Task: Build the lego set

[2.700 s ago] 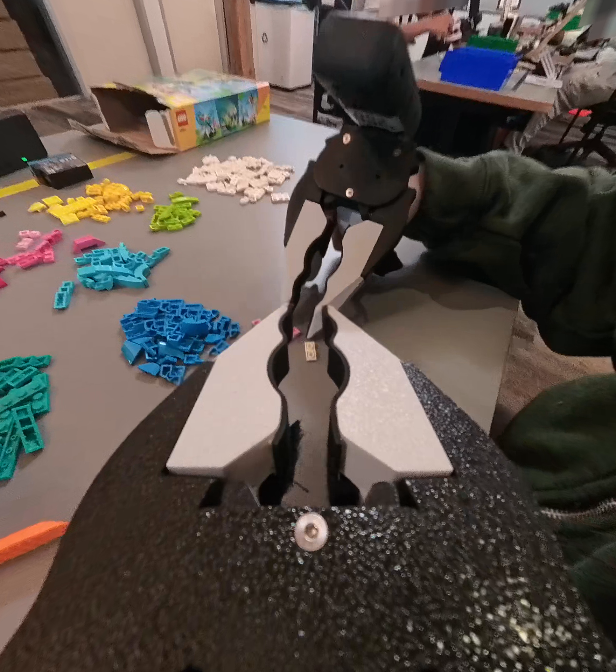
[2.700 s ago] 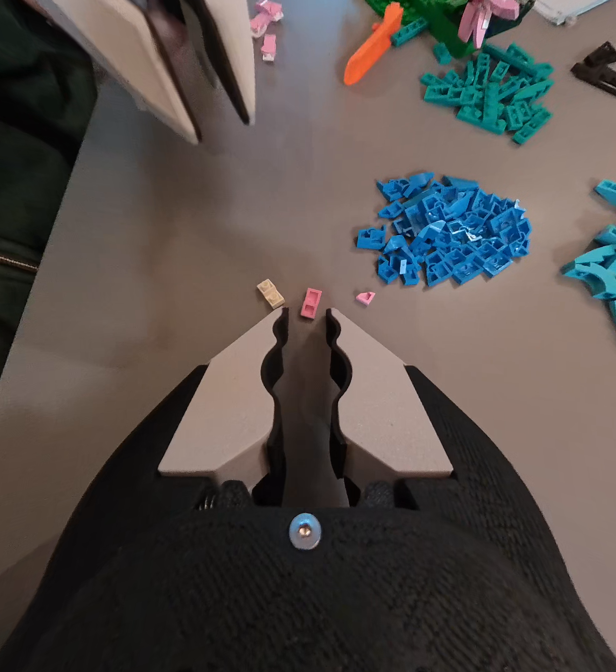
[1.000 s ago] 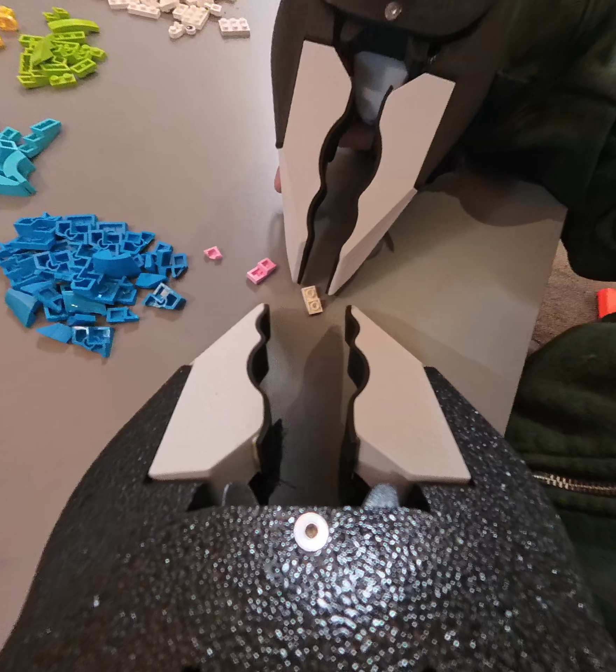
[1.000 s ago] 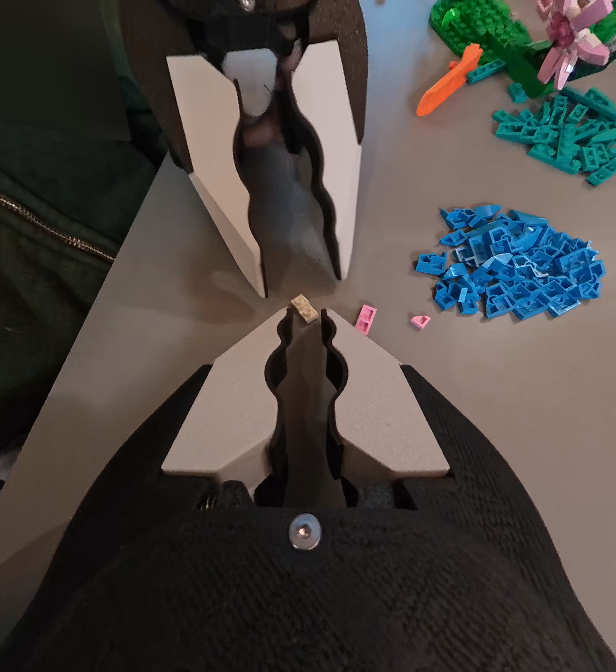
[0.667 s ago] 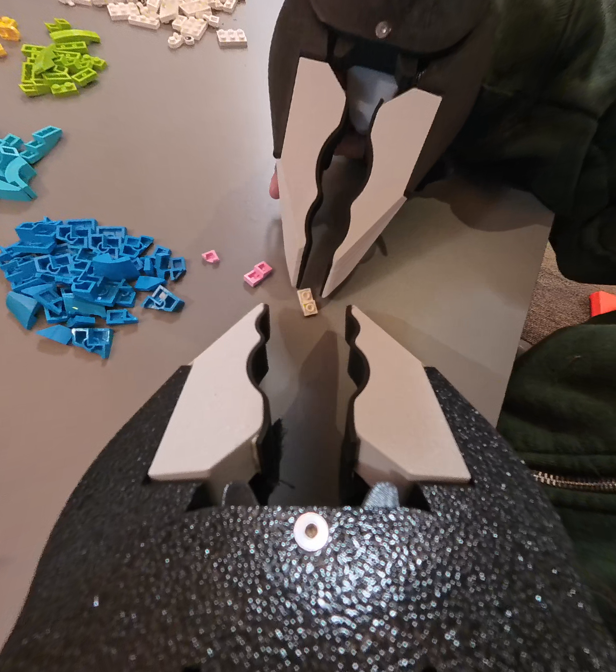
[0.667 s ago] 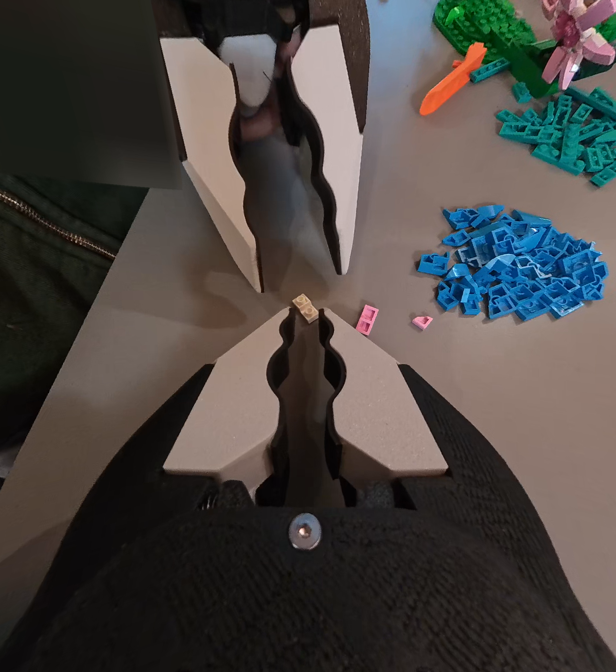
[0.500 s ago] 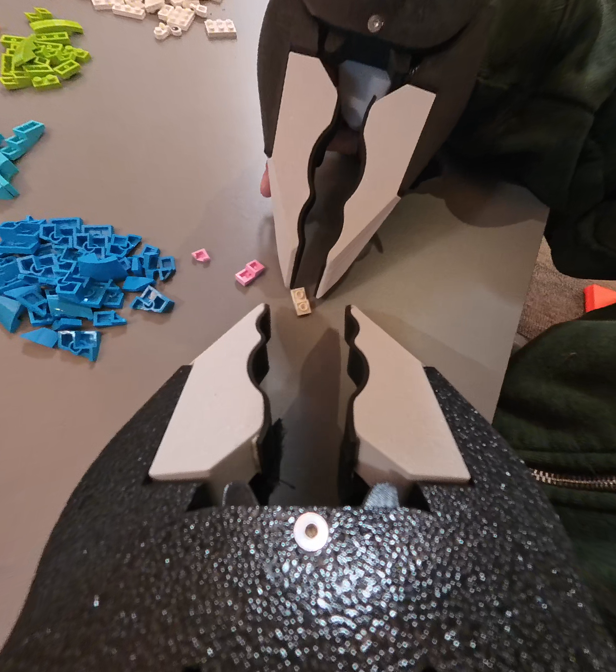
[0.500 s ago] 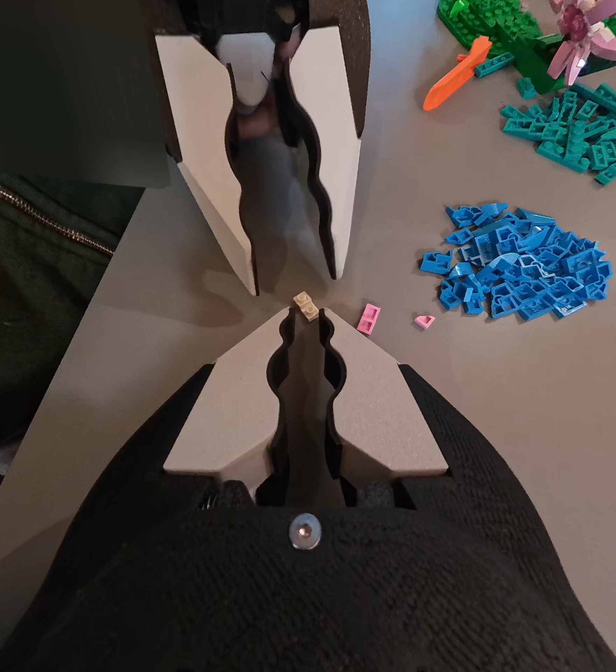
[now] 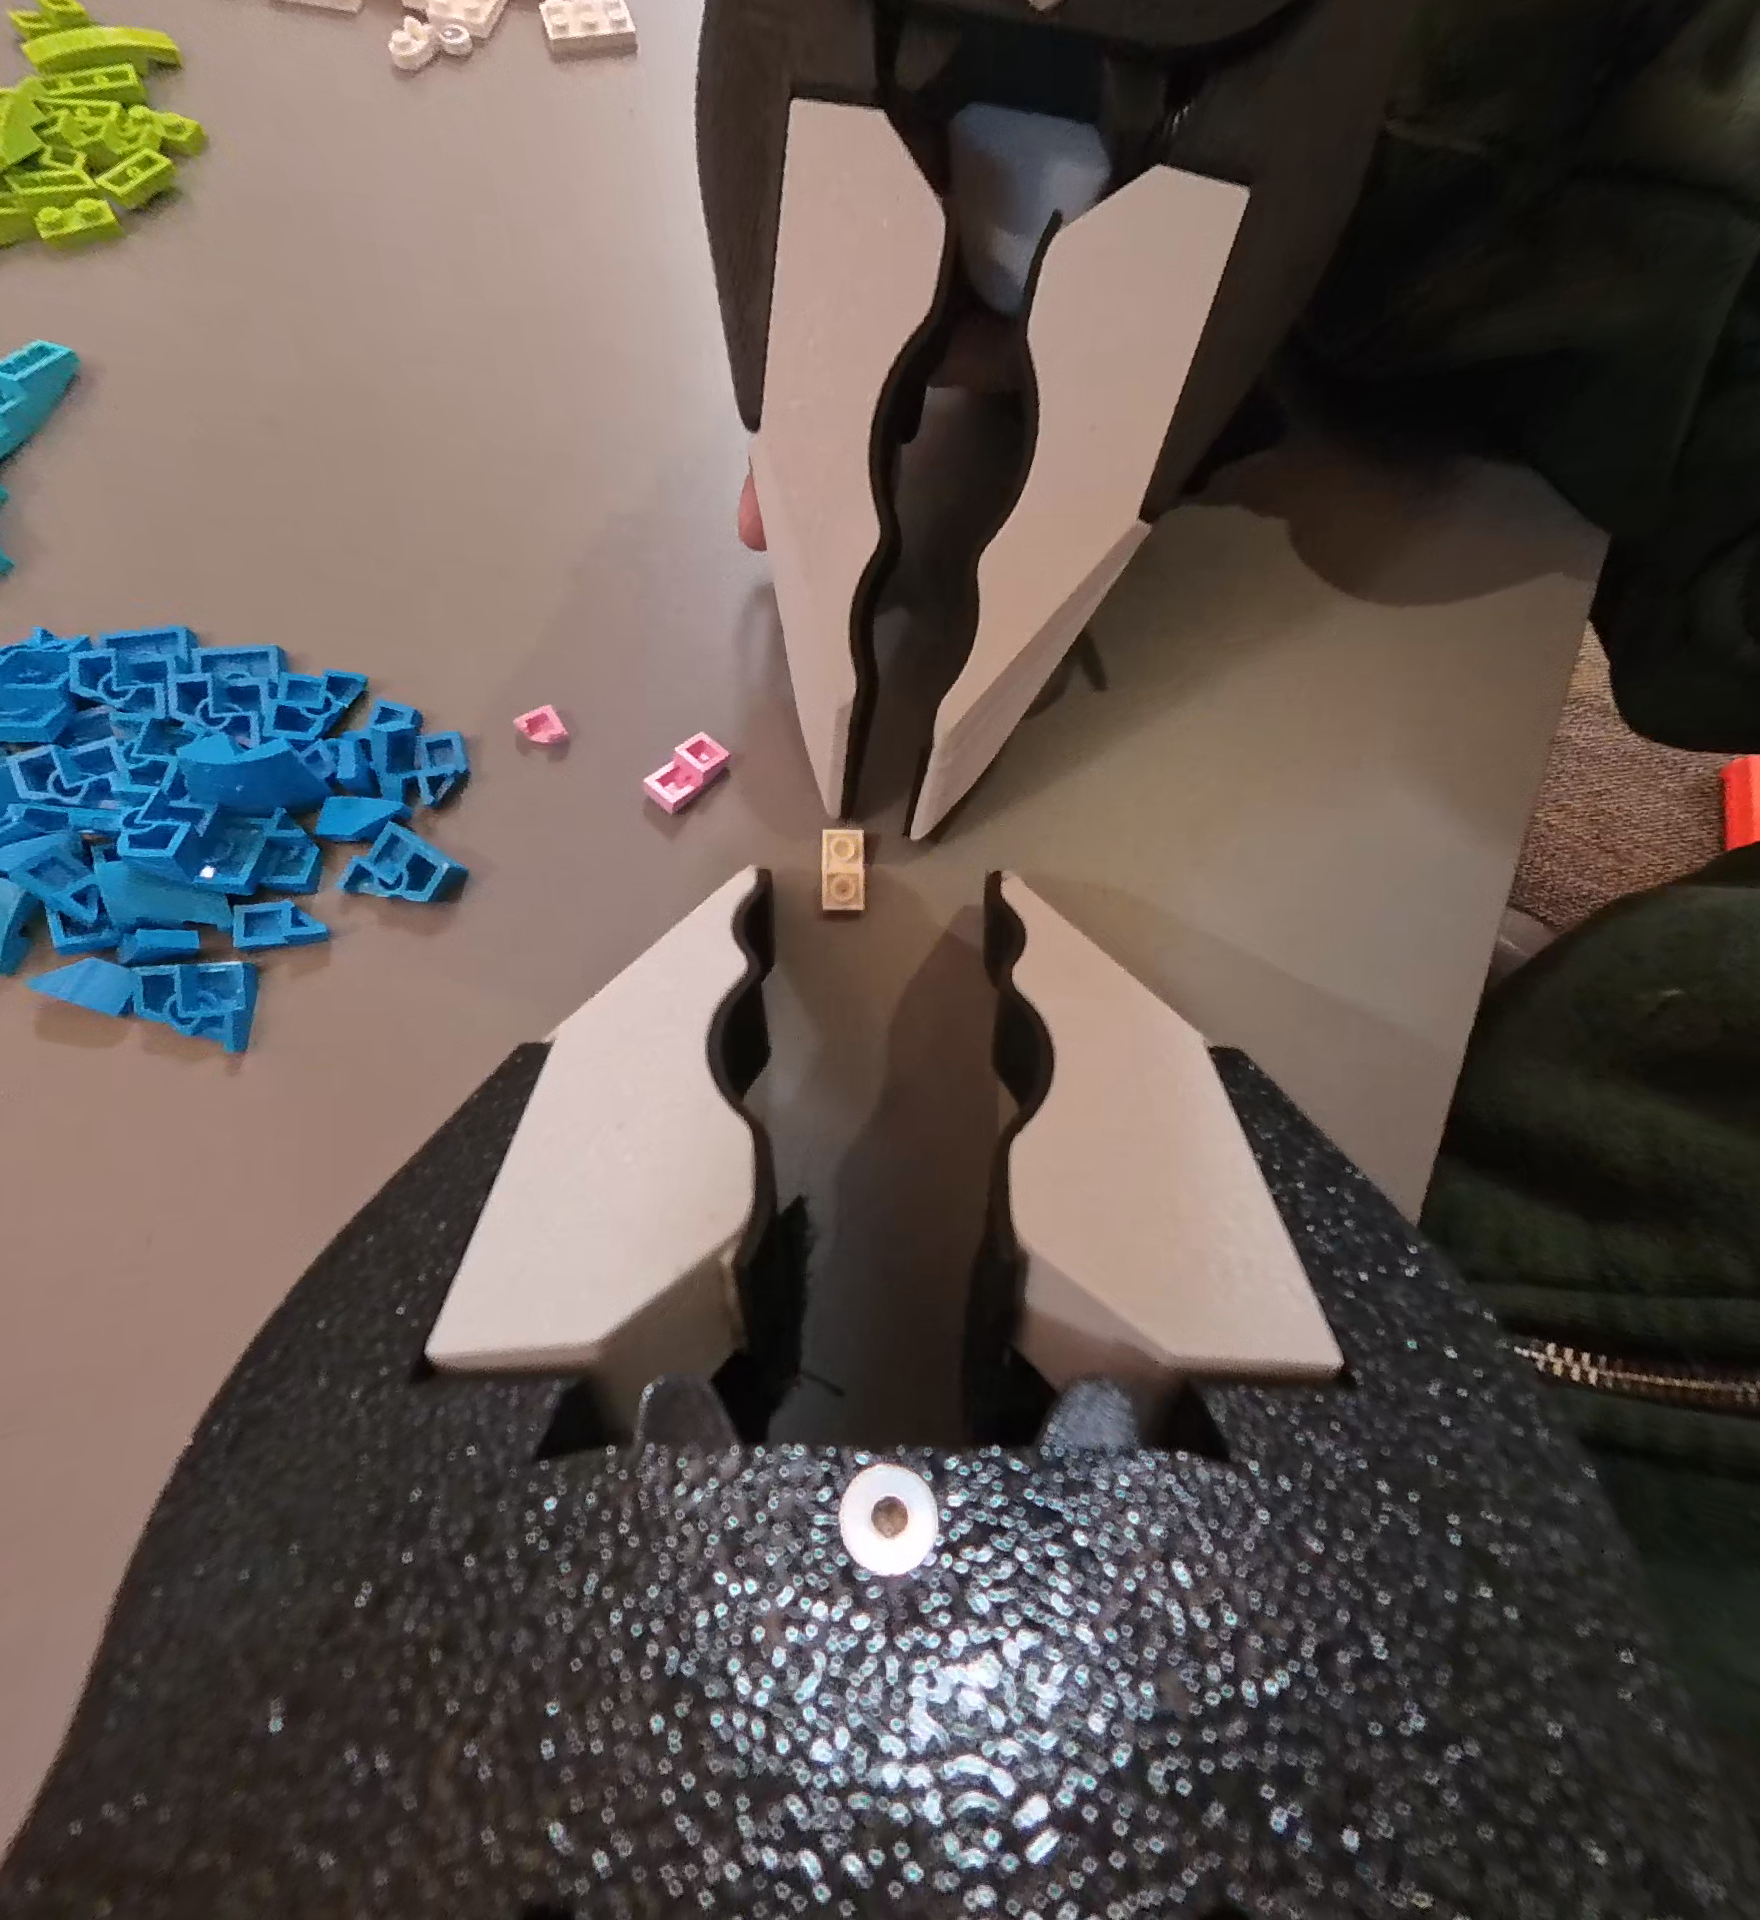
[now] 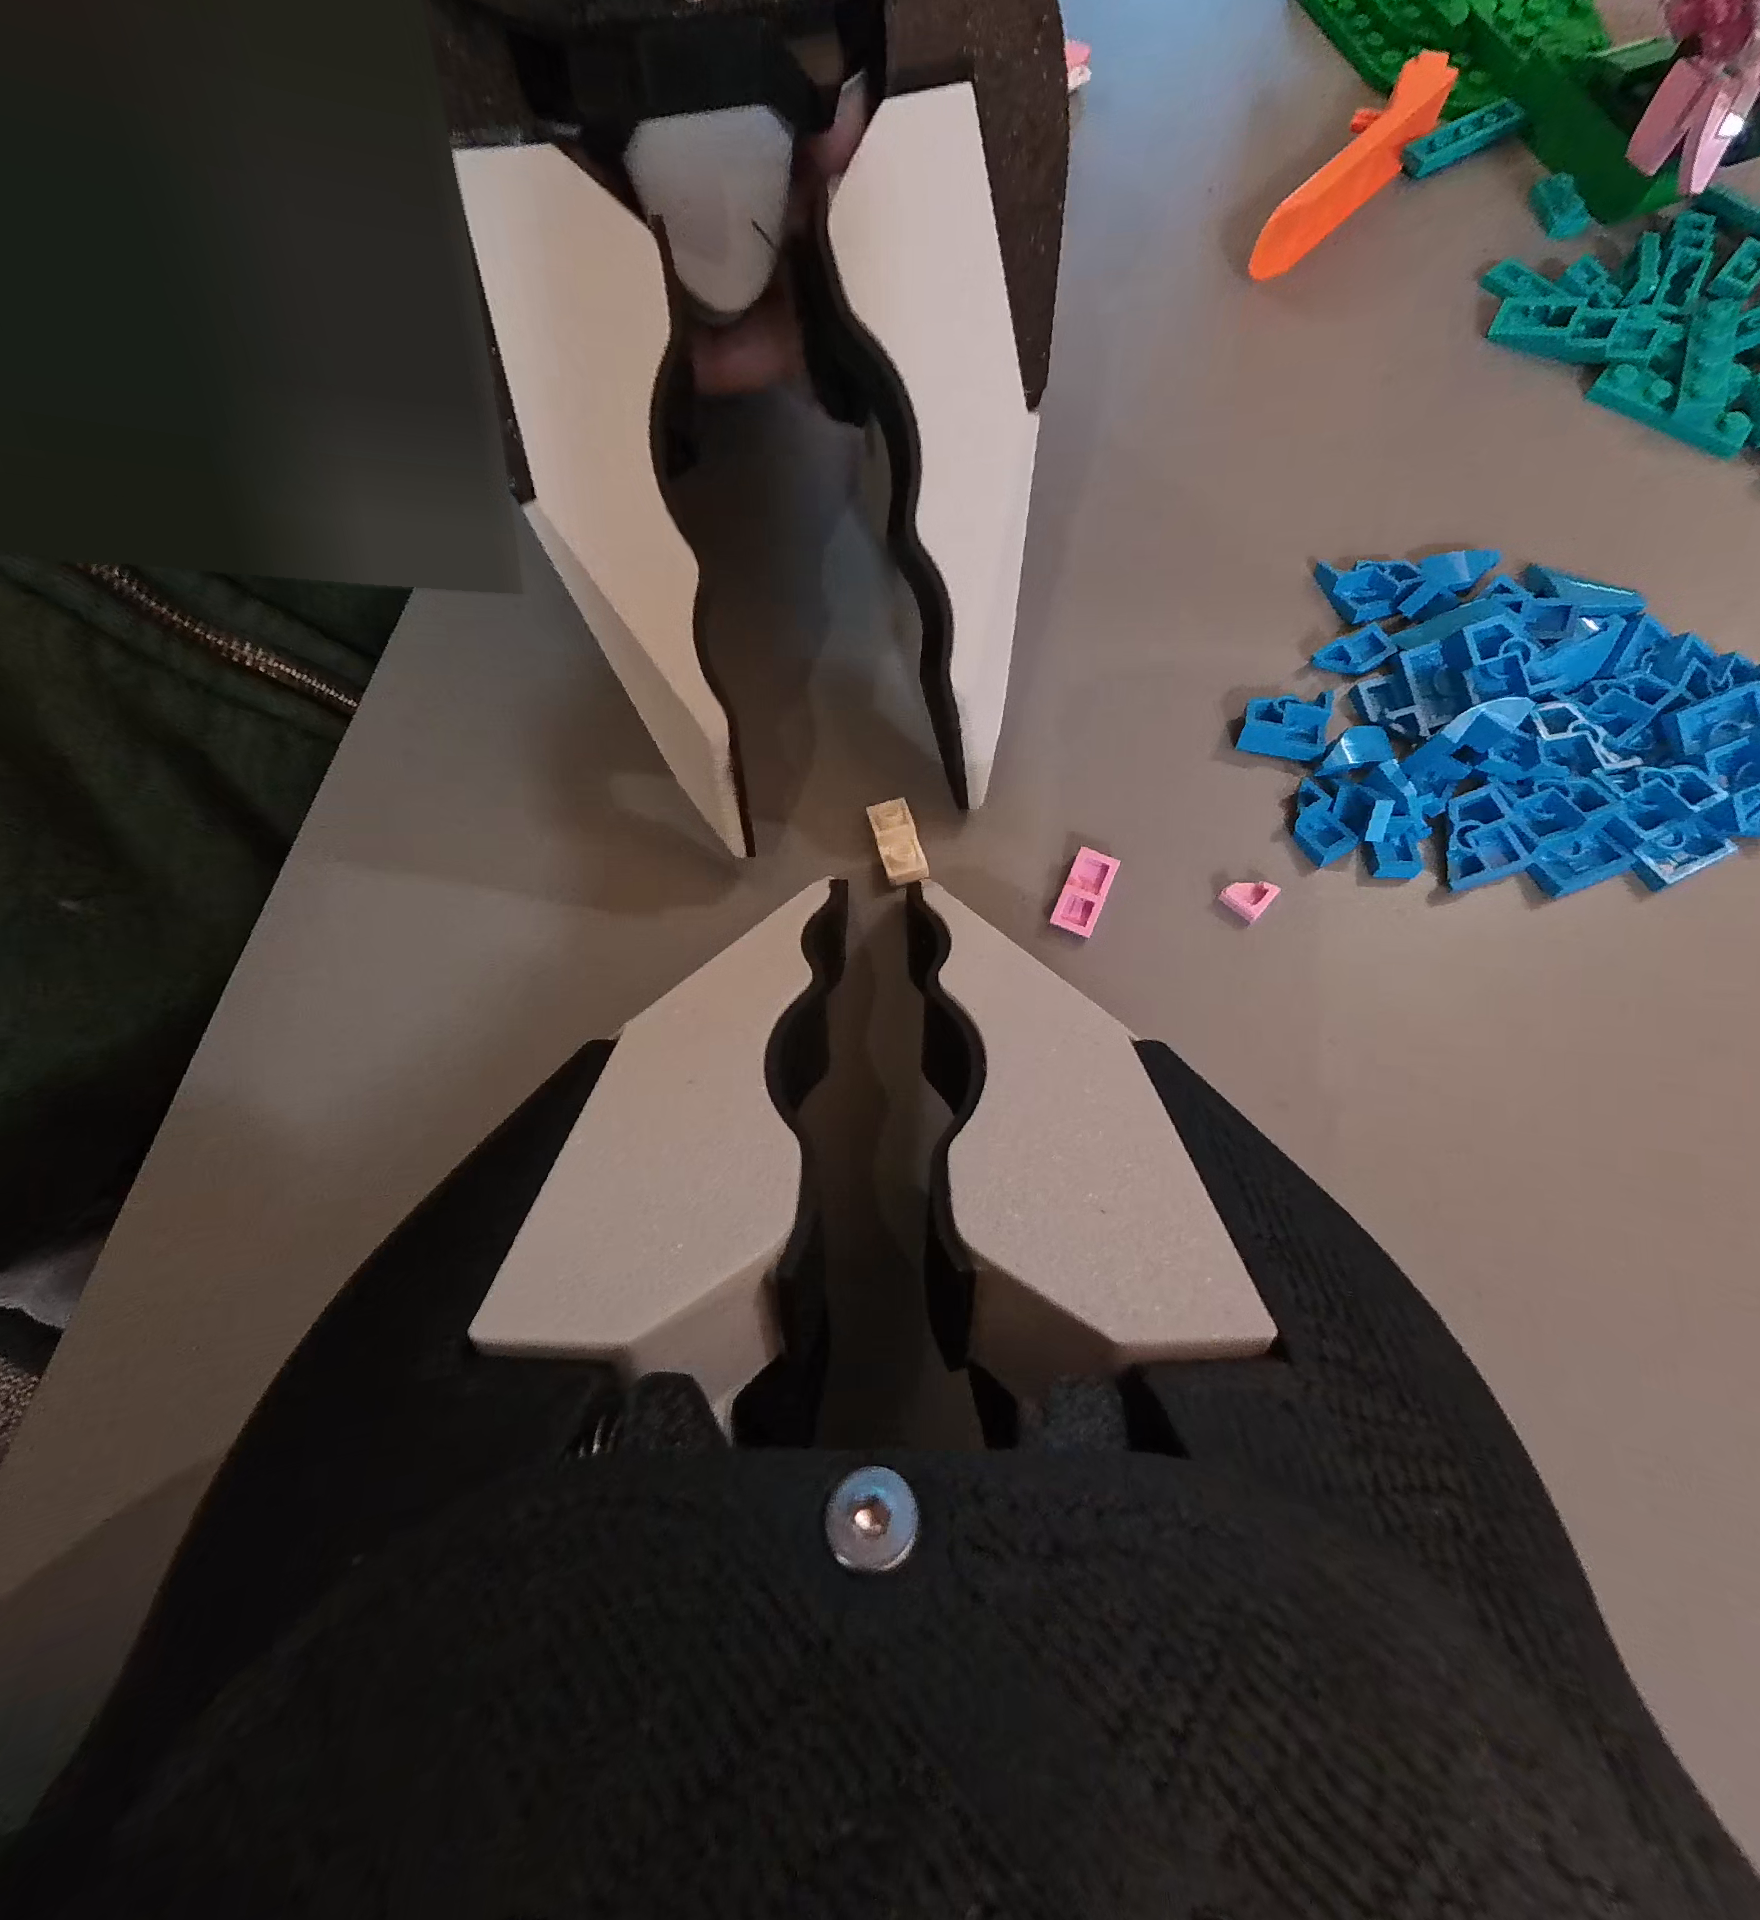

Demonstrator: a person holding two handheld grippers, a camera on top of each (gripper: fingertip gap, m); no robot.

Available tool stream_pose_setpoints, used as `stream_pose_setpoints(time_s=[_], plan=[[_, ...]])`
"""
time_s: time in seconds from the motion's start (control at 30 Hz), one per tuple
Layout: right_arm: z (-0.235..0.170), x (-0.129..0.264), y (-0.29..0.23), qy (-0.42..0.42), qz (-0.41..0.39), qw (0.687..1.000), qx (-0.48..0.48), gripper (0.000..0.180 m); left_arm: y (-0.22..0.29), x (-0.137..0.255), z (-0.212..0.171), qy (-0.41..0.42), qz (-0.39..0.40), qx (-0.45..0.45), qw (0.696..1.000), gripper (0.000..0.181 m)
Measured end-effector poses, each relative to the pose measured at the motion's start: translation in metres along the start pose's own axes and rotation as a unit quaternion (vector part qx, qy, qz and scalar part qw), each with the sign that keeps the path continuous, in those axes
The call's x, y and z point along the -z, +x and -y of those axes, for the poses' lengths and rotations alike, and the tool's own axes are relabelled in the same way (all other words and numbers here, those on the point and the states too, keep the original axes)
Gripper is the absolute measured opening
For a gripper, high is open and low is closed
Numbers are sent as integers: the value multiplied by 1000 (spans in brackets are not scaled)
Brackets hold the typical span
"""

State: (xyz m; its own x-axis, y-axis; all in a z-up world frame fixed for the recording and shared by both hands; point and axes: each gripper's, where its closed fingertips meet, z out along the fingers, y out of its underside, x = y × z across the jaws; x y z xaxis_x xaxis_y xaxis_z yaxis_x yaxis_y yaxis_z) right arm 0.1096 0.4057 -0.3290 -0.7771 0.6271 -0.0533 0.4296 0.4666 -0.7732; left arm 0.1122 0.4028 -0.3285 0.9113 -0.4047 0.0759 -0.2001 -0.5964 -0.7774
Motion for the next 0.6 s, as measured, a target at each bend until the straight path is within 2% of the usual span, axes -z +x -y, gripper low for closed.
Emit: stream_pose_setpoints(time_s=[0.27,0.6], plan=[[3,-2,4,3,-18,1000,17,11,-3,1,-2,-8,5,-1,1000,37],[12,-8,-14,13,24,999,30,11,-24,5,-2,-23,76,-52,995,30]])
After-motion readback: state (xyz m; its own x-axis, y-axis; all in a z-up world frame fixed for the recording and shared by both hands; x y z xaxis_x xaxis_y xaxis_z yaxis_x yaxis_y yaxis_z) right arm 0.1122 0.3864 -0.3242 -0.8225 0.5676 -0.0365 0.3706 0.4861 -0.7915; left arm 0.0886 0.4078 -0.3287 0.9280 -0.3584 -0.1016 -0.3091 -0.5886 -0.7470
